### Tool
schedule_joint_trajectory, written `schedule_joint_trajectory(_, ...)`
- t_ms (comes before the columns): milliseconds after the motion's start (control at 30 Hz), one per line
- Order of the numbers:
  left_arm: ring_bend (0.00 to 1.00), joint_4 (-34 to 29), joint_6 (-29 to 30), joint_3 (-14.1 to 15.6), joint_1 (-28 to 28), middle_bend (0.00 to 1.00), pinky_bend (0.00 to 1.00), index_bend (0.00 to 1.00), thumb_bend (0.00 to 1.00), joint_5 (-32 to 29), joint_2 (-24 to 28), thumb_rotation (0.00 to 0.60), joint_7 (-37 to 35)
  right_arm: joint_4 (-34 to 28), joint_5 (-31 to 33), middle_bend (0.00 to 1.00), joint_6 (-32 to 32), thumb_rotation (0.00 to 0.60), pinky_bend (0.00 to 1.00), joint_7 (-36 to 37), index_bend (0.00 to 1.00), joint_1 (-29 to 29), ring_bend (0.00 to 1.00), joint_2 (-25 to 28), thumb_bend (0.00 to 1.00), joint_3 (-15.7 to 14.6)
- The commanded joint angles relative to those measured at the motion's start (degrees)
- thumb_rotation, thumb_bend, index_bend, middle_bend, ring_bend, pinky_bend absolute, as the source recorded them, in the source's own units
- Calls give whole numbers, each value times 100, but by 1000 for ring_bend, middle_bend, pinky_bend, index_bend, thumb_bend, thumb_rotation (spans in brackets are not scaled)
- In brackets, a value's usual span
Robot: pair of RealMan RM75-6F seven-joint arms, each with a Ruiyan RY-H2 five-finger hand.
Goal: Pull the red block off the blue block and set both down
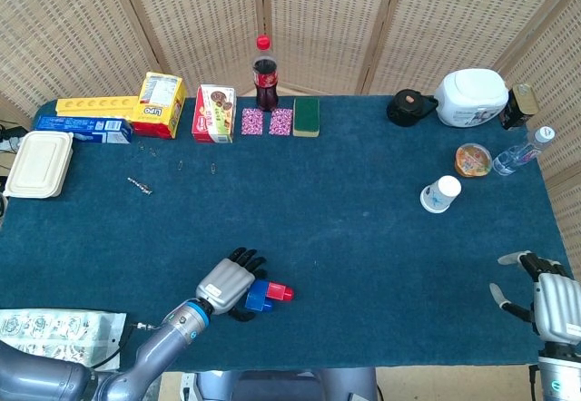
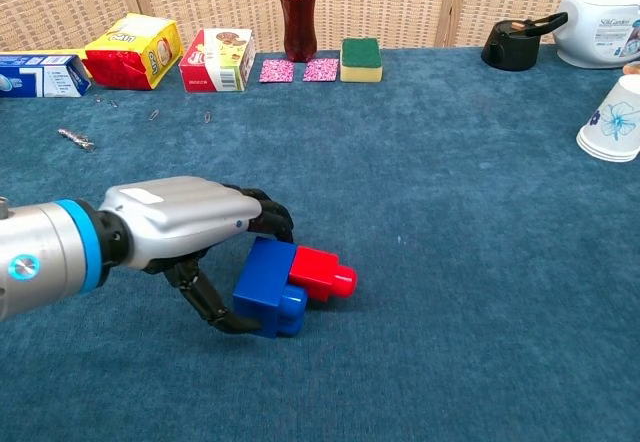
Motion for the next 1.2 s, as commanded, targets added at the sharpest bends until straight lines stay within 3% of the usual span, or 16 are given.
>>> schedule_joint_trajectory(33,79,123,15,23,-55,191,88,362,276,107,-120,422,-134,12,0,415,-25,600,319,-3,420,3,420,-14,302,-6)
schedule_joint_trajectory(167,123,252,72,25,-92,246,89,469,318,322,-220,424,-283,24,26,414,-83,598,319,-17,420,20,421,-32,302,-1)
schedule_joint_trajectory(333,170,415,-28,-129,-161,305,89,498,344,514,-239,426,-696,15,50,414,-172,600,325,-17,420,56,423,-48,302,8)
schedule_joint_trajectory(633,174,322,-357,-842,-584,311,89,498,348,445,437,419,-1180,-181,-170,414,-559,600,341,519,420,294,428,-102,302,-35)
schedule_joint_trajectory(800,174,634,-1052,-1169,-1132,310,88,498,347,569,864,433,-1302,-370,-523,415,-748,600,348,798,417,539,432,-205,303,-63)
schedule_joint_trajectory(933,174,968,-1570,-1345,-1529,310,89,498,347,641,1029,431,-1482,-515,-670,400,-875,599,356,893,352,697,436,-266,302,-63)
schedule_joint_trajectory(1067,174,1350,-2516,-1530,-2013,310,89,498,348,591,1221,435,-1996,-651,-728,388,-919,600,361,924,308,827,441,-449,299,-14)
schedule_joint_trajectory(1200,174,1654,-2770,-1526,-2347,310,89,499,348,605,1157,432,-2187,-688,-666,387,-981,600,364,932,307,920,444,-602,289,32)
